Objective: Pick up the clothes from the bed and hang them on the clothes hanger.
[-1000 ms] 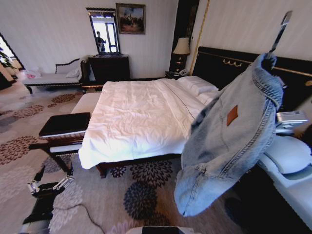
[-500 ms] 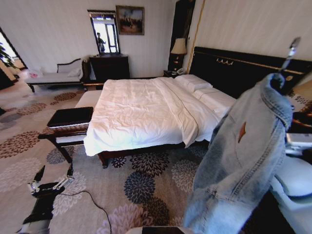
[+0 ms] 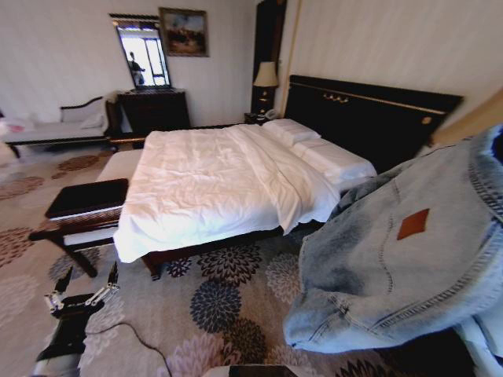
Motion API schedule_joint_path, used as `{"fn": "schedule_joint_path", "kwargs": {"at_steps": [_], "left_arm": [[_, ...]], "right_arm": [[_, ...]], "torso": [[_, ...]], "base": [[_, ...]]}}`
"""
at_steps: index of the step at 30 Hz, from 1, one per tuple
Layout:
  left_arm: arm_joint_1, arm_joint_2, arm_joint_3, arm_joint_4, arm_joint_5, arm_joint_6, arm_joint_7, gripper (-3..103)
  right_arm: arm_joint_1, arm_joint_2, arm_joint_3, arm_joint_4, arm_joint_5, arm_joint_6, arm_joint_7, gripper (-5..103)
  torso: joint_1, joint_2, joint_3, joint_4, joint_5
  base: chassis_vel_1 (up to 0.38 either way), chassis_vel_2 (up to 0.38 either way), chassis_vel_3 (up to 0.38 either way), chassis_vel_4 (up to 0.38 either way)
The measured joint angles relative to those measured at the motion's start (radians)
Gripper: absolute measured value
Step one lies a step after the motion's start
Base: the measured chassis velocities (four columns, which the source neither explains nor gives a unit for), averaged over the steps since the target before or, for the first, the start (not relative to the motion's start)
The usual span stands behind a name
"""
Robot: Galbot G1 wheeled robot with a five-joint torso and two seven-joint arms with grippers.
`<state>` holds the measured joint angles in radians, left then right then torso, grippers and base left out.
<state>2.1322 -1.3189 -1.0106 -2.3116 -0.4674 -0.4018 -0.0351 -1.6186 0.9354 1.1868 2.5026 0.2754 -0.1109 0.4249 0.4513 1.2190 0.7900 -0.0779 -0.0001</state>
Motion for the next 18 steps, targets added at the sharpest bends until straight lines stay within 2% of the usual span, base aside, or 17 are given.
{"fn": "schedule_joint_path", "kwargs": {"at_steps": [6, 18], "left_arm": [[0.0, 0.0, 0.0, 0.0, 0.0, 0.0, 0.0, 100], [0.0, 0.0, 0.0, 0.0, 0.0, 0.0, 0.0, 100]], "right_arm": [[-0.043, 0.05, 0.071, 0.0, -0.004, 0.019, -0.036, 19], [-0.072, 0.164, 0.09, -0.001, -0.033, 0.036, -0.089, 19]], "torso": [[0.001, 0.0, 0.0, -0.0001, -0.0001], [0.0, 0.0, 0.0, -0.0002, 0.0003]], "base": [[-0.109, -0.097, -0.111, -0.126], [-0.13, -0.136, -0.119, -0.128]]}}
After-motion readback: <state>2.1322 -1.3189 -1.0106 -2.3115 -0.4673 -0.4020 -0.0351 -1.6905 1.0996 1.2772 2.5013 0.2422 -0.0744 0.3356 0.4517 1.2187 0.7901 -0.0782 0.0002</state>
